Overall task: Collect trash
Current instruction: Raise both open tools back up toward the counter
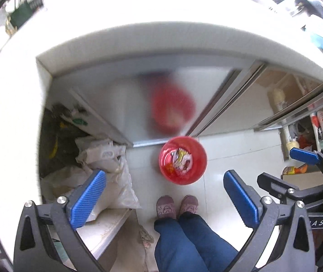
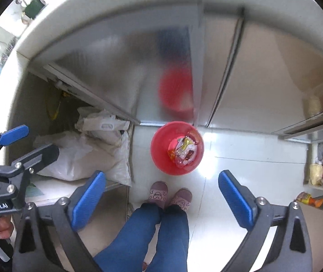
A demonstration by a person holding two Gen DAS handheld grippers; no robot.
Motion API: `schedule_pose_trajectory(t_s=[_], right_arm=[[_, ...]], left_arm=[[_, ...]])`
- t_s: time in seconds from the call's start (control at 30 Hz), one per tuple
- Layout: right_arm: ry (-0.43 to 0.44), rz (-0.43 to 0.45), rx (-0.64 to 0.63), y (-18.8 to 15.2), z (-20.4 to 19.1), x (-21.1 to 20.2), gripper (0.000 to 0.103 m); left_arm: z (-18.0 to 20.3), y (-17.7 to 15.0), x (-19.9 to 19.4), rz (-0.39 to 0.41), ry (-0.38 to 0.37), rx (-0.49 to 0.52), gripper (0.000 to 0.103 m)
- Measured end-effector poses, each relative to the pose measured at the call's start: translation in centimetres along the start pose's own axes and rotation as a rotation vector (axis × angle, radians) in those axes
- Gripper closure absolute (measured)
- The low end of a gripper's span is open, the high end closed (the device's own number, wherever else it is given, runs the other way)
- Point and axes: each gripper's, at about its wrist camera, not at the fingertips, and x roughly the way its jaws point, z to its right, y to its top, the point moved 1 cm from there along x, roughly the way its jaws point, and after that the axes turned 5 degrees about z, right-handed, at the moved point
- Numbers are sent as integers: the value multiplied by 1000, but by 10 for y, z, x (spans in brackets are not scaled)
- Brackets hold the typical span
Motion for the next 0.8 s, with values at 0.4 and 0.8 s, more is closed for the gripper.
schedule_pose_trajectory(t_s=[0.4, 0.8], right_arm=[[-13, 194, 7, 26, -7, -125, 1], [6, 322, -54, 51, -21, -172, 1]], left_arm=[[22, 42, -117, 166, 2, 64, 0], [16, 67, -176, 267, 23, 23, 0]])
